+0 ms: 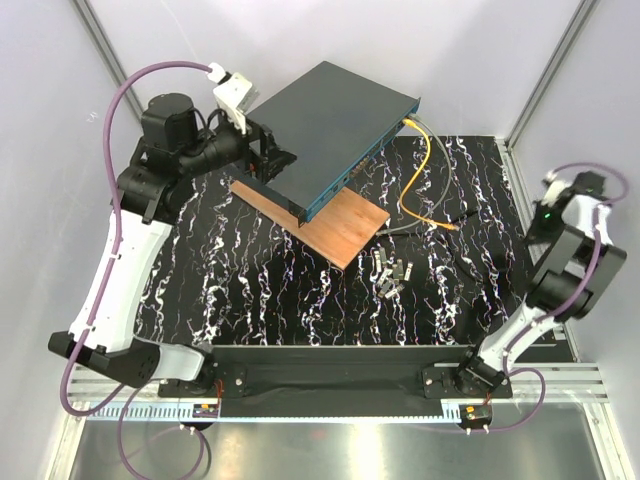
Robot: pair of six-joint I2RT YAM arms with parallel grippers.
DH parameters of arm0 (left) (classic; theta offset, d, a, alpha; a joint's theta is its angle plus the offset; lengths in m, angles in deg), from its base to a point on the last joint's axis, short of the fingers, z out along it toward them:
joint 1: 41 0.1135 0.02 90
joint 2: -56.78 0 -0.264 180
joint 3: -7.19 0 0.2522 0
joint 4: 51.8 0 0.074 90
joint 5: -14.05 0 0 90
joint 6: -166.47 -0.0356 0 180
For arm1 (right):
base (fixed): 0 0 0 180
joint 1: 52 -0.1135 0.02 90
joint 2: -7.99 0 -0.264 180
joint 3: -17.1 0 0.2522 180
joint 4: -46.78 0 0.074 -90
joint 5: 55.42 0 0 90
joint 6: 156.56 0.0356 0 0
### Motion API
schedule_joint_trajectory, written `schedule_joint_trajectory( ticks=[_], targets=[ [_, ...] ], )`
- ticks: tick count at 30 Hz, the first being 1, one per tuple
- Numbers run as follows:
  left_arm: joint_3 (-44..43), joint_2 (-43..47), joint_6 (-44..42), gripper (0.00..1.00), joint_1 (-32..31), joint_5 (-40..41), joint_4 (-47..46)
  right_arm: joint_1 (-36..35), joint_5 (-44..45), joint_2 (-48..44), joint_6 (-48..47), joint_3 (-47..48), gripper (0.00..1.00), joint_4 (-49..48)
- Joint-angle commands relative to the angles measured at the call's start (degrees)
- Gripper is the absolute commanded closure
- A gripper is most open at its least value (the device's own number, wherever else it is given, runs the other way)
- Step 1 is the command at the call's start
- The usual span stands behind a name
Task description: Insert the plug into the switch port
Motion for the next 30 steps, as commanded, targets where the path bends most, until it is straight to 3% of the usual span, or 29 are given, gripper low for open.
schedule_joint_trajectory(
  ticks=[1,7,14,18,23,30],
  targets=[
    [-4.3,-1.1,-0.2,0.14,-2.6,-3.8,-0.4,1.4,-7.1,-13.3,-7.0,7.8,1.00,0.0],
    [-6.0,-4.2,-1.5,0.14,-12.4,-3.9,-1.7,1.4,-18.4,-28.0,-18.9,10.3,1.00,-0.2],
    [-13.9,-12.6,7.7,0.19,-21.7,-7.8,-8.4,1.3,-34.3,-50.8,-32.7,1.9,1.00,-2.9],
    [-16.6,-16.5,11.5,0.23,-28.0,-2.8,-11.5,1.2,-42.0,-57.2,-35.0,-0.5,1.00,-2.1],
    [-23.4,-23.7,10.4,0.25,-34.7,-2.1,-9.7,1.2,-55.4,-63.0,-44.2,-1.0,1.00,7.5],
    [-17.0,-23.6,13.6,0.26,-37.7,-2.0,-18.1,1.2,-65.0,-62.8,-50.7,2.3,1.00,22.2]
  ],
)
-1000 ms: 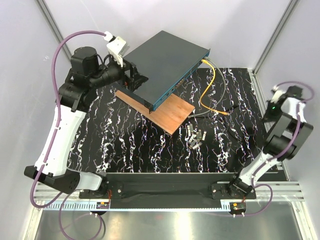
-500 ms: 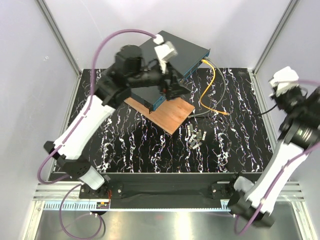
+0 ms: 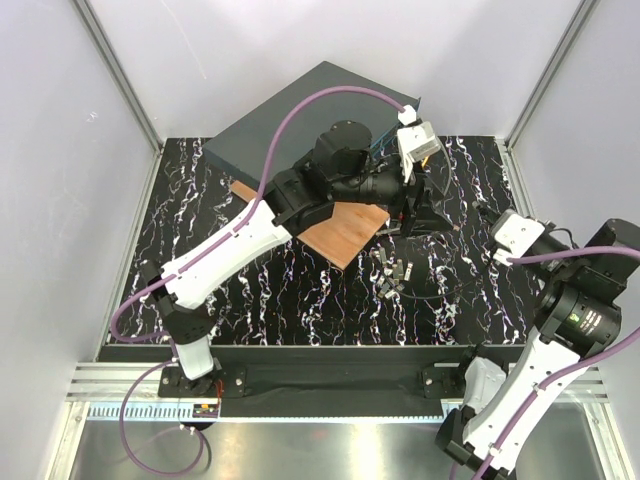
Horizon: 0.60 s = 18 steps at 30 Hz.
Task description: Insert the plug into the switch port
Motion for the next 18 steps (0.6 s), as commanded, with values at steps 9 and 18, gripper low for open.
schedule_joint_trajectory(
  ticks=[9,18],
  targets=[
    [0.3,-1.1,4.7,0.33,-2.7,7.6,-8.4,-0.1,-10.3,1.0,-18.9,3.6,1.00,25.8],
    [-0.5,-2.7,5.0,0.39,-3.4,6.8,-8.1,-0.2,-10.1,1.1,-17.9,4.3,1.00,25.2]
  ],
)
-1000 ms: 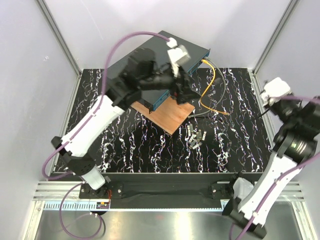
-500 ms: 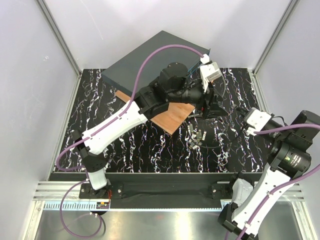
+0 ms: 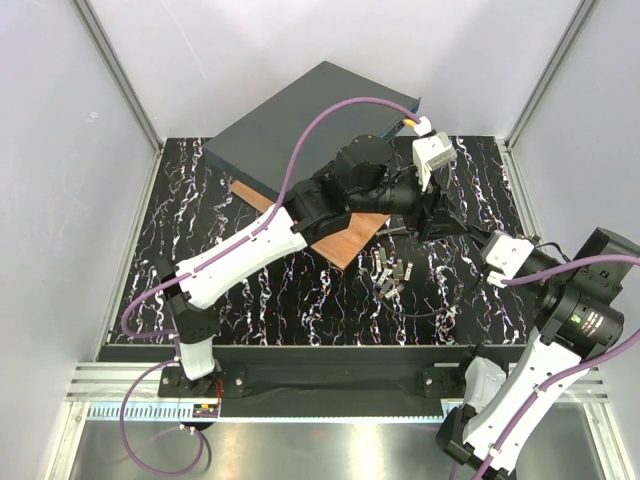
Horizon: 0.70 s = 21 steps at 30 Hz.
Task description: Insert the plug into the switch port
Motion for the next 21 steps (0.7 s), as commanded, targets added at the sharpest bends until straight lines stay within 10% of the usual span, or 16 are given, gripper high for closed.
schedule_joint_trajectory(
  ticks=[1,10,15,21],
  targets=[
    [-3.6,-0.8,0.7,0.41,-0.3,1.3,-2.7,-0.3,-3.0,0.5,-2.2,2.3,1.00,6.1],
    [-3.3,-0.5,-1.0,0.93,-0.3,-1.0,-2.6,-0.4,-4.0,0.7,-10.2,3.2,1.00,13.7],
    [4.2,5.3,-6.7,1.00,0.8,-9.0,-7.1,-0.4,-3.4,1.2,4.2,3.7,0.29,5.8],
    [21.5,17.1,-25.6,1.00,2.2,-16.6,-13.1,-0.5,-4.2,3.1,-1.7,5.5,0.00,17.5]
  ],
)
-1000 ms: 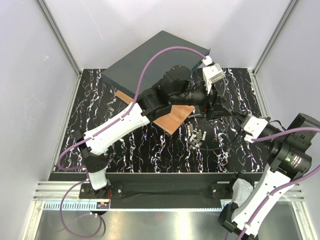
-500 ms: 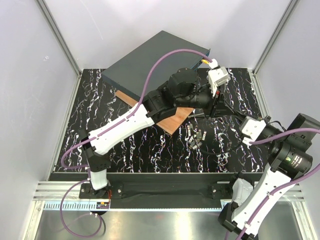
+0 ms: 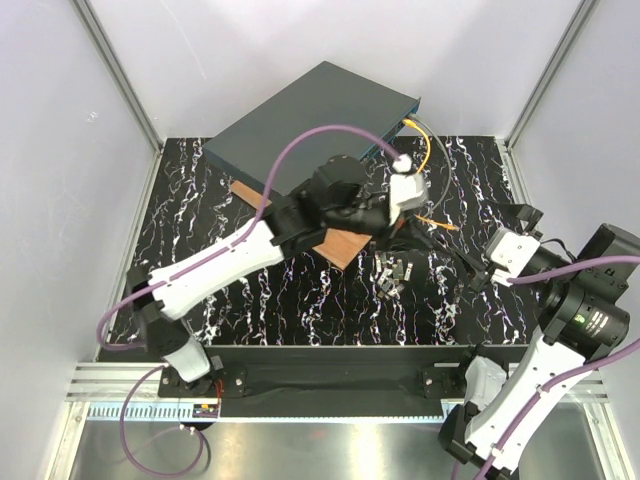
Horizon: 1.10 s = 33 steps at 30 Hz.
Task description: Insert the plug into the switch port
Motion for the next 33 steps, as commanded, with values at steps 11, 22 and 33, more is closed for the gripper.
schedule_joint_trajectory(
  ticks=[11,22,33],
  targets=[
    [20.4,22.6,-61.1,1.00,1.5,-17.6,4.1,-12.0,-8.9,2.1,14.0,-2.6,0.07,17.1],
    [27.2,23.1,-92.5,1.00,1.1,-18.1,8.5,-20.0,-14.3,-2.0,30.5,-13.5,0.19,5.1],
    [24.6,16.2,-102.8,1.00,0.9,-20.4,6.7,-33.0,-5.2,1.8,32.8,-17.1,0.26,-0.1]
  ],
)
